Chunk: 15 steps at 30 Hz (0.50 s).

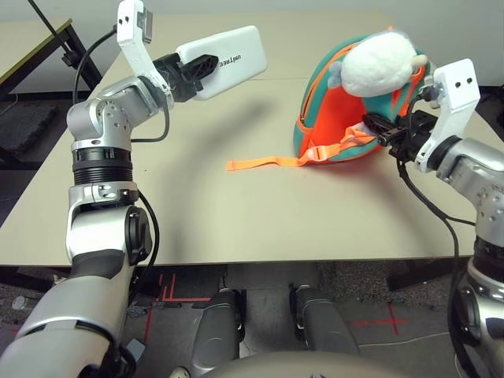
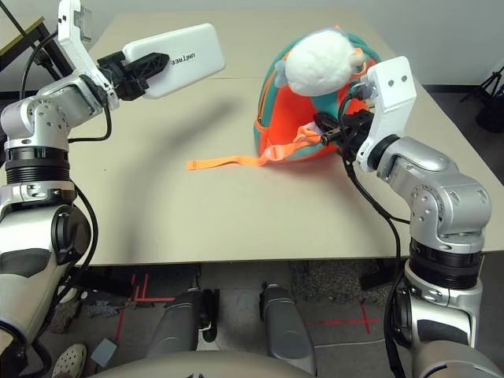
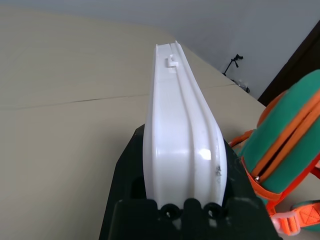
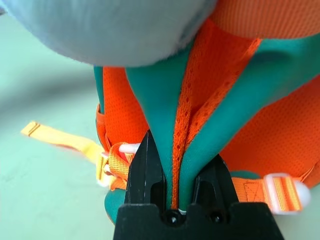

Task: Put the pencil case into the backpack and zip it.

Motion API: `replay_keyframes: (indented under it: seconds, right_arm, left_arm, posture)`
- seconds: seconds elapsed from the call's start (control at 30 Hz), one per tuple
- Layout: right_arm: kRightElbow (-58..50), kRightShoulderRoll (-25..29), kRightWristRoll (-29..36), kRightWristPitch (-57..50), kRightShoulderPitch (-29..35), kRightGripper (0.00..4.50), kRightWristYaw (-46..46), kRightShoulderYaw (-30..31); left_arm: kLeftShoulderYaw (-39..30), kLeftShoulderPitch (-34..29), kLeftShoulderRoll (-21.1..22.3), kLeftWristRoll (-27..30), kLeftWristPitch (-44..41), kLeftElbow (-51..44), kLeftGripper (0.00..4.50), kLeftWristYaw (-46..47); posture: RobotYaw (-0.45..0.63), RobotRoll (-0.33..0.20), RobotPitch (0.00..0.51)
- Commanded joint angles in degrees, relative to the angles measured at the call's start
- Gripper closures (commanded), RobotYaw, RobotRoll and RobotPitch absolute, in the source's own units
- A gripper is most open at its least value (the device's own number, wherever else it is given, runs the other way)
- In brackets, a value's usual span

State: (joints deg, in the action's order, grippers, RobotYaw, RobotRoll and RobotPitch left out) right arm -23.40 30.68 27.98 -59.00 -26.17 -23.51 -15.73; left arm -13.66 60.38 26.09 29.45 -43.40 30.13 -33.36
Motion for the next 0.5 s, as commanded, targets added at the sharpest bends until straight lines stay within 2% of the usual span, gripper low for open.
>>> replay_keyframes:
  seconds: [0.03,0.33,0.5]
  right_arm:
    - [0.13,-1.01,-0.6,3.39,2.92,4.17,-0.16,1.98]
    - [9.42,-2.78,-5.27,12.72,4.85,4.17,-0.64,6.71]
    - [12.43,-3.59,-6.26,15.4,4.22,4.17,-0.65,8.56]
  left_arm:
    - [0.58,1.58,-0.08,-0.3,1.55,-0.13,3.31,-2.0]
    - [2.01,2.11,1.67,-0.15,3.51,-2.28,3.31,-8.66]
    - [3.28,4.84,2.94,0.76,4.52,-3.93,3.31,-15.64]
  posture:
    - [-0.22,0.0,0.102]
    - [-0.21,0.0,0.102]
    - [-0.2,0.0,0.097]
